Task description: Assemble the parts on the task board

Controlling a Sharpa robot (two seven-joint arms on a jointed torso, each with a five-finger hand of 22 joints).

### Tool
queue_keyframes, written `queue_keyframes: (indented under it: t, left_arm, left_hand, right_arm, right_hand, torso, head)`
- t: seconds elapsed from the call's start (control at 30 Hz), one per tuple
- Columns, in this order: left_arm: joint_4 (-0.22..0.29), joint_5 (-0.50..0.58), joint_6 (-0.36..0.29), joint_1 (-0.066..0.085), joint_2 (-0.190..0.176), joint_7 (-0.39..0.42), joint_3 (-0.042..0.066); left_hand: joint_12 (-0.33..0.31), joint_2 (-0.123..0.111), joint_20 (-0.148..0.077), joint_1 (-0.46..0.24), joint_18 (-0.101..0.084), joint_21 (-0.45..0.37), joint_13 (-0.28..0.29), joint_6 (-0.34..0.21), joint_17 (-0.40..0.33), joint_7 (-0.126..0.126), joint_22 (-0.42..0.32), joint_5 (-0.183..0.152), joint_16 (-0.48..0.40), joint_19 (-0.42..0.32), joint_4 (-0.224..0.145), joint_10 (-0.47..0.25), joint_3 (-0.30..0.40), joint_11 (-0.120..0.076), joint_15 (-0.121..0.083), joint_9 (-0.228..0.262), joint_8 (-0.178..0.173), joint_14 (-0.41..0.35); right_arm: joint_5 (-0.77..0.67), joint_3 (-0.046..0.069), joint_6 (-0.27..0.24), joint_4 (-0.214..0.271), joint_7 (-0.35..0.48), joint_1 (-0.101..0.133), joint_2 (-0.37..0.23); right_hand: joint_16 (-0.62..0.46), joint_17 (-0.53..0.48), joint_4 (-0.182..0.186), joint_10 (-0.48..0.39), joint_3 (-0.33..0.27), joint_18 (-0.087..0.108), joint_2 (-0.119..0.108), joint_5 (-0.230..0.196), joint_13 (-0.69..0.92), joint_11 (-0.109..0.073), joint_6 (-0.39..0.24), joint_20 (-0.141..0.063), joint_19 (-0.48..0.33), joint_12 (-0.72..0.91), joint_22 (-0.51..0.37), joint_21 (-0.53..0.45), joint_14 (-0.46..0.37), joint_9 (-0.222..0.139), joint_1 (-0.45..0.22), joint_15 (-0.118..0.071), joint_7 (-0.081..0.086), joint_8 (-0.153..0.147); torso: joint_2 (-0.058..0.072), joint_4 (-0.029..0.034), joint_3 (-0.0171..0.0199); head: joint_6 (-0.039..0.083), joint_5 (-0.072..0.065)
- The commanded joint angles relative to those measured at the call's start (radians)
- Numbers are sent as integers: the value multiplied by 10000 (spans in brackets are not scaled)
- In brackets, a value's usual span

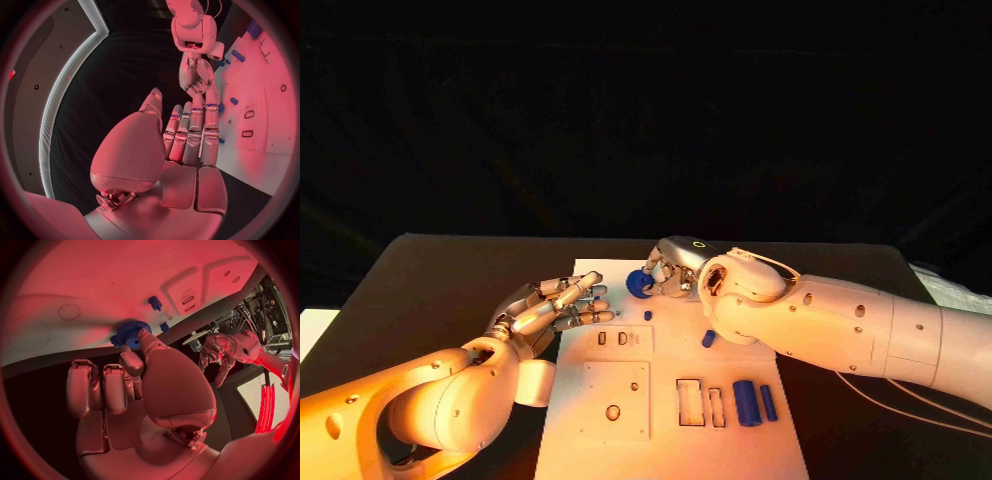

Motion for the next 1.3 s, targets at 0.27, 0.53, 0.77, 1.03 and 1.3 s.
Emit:
queue_keyframes:
  t: [0.27, 0.53, 0.77, 1.03, 1.3]
  left_arm:
    - [38, 16, 222, 12, 8, 1, 8]
    - [30, 16, 225, 13, 0, -11, 8]
    - [7, 16, 232, 13, -11, -16, 8]
    - [-31, 16, 245, 13, -34, -17, 8]
    - [-44, 16, 267, 13, -33, -27, 7]
  left_hand:
    - [-34, 89, 17, -49, 157, 0, -5, -29, 12, 31, -1, -21, -64, 45, -64, -52, -2, 45, 53, -12, -68, -23]
    - [-53, 91, 20, -55, 155, -10, -5, -53, 36, 40, -3, -27, -77, 48, -86, -77, -20, 54, 60, -13, -89, -32]
    - [-55, 91, 20, -55, 155, -11, -5, -54, 39, 40, -3, -27, -78, 49, -88, -79, -22, 54, 60, -13, -91, -33]
    - [-59, 90, 21, -55, 155, -13, -6, -59, 42, 41, -4, -27, -80, 49, -93, -85, -25, 56, 61, -13, -95, -35]
    - [-65, 88, 22, -53, 154, -15, -6, -66, 48, 42, -4, -27, -84, 50, -101, -94, -29, 58, 63, -13, -100, -37]
  right_arm:
    - [-215, -33, 209, -108, -108, -46, 87]
    - [-177, -34, 54, 68, 77, -47, -33]
    - [-22, -31, -450, 518, 276, -51, -507]
    - [723, -21, -896, 1382, 889, -14, -1726]
    - [2863, -25, -1039, 1528, 3611, 48, -3202]
  right_hand:
    - [-92, 91, 122, -674, 39, -91, -491, -218, -909, 187, -724, 117, -108, -1306, -145, -60, 536, -105, -369, 127, 284, -492]
    - [-106, 115, 481, -866, -477, -74, -945, 220, -1249, 285, -1102, 223, -160, -1793, -207, -100, 530, -94, -707, 221, 371, -510]
    - [-109, 125, 626, -792, -654, -79, -913, 316, -1169, 269, -1041, 232, -139, -1704, -174, -86, 534, -63, -658, 217, 349, -461]
    - [-47, 239, 636, -503, -666, -119, -751, 481, -730, 211, -838, 201, -12, -1163, 27, 4, 566, -22, -405, 171, 291, -389]
    - [28, 373, 179, -260, -473, -139, -613, 548, -152, 192, -729, 164, 34, -512, 121, 55, 594, -26, 323, 146, 296, -414]
  torso:
    - [-6, -6, 6]
    - [-4, -8, 9]
    - [-3, -14, 14]
    - [-19, -28, 16]
    - [-46, -170, 65]
  head:
    - [-24, -1]
    - [-25, -10]
    - [-24, -4]
    - [16, -30]
    - [88, -145]
